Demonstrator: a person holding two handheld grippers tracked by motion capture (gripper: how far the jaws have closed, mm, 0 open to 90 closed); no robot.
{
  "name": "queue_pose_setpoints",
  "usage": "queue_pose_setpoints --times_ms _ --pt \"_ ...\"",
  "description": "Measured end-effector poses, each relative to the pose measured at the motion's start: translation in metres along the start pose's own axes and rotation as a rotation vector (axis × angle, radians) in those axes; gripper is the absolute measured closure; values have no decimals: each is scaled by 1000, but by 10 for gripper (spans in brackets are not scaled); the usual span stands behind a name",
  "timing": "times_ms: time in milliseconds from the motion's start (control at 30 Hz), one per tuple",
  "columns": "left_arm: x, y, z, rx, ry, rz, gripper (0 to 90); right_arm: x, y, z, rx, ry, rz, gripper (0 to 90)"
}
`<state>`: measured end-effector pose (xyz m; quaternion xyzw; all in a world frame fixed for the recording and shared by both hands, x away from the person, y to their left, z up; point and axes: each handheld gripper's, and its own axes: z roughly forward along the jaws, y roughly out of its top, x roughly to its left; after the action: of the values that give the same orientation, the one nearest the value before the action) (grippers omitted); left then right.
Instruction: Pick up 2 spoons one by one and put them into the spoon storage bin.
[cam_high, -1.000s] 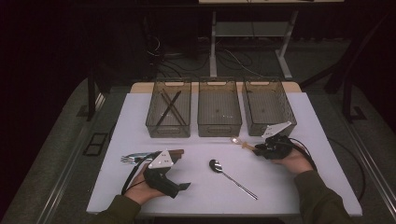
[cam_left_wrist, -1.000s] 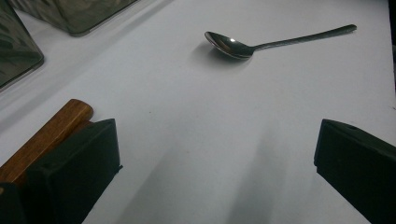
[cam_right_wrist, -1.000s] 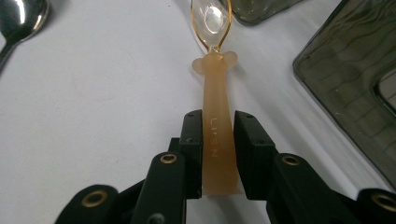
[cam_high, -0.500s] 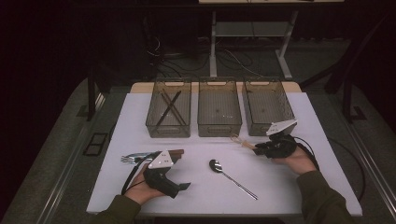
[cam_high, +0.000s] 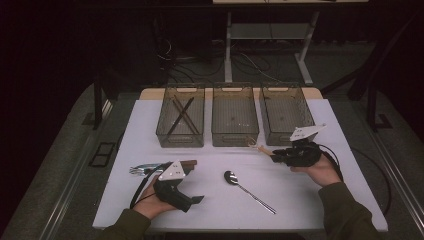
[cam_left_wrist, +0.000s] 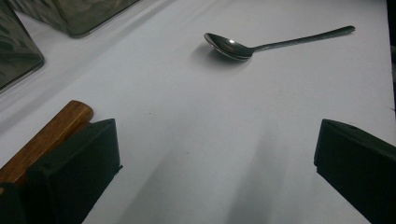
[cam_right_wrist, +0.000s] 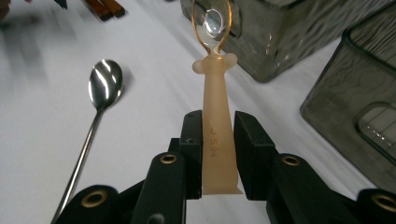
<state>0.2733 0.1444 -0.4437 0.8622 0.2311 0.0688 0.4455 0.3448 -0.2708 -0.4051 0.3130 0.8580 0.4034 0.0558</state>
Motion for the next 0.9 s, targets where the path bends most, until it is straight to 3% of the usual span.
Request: queue_pose_setpoints --times_ms 267,467,900 --pt "0 0 0 3 1 4 0 3 8 -8 -82 -19 34 736" --pt "-1 0 1 -16 1 -19 0 6 13 -10 -125 -78 72 735" --pt "0 -1 1 -12 6 -20 0 5 29 -9 -157 -131 110 734"
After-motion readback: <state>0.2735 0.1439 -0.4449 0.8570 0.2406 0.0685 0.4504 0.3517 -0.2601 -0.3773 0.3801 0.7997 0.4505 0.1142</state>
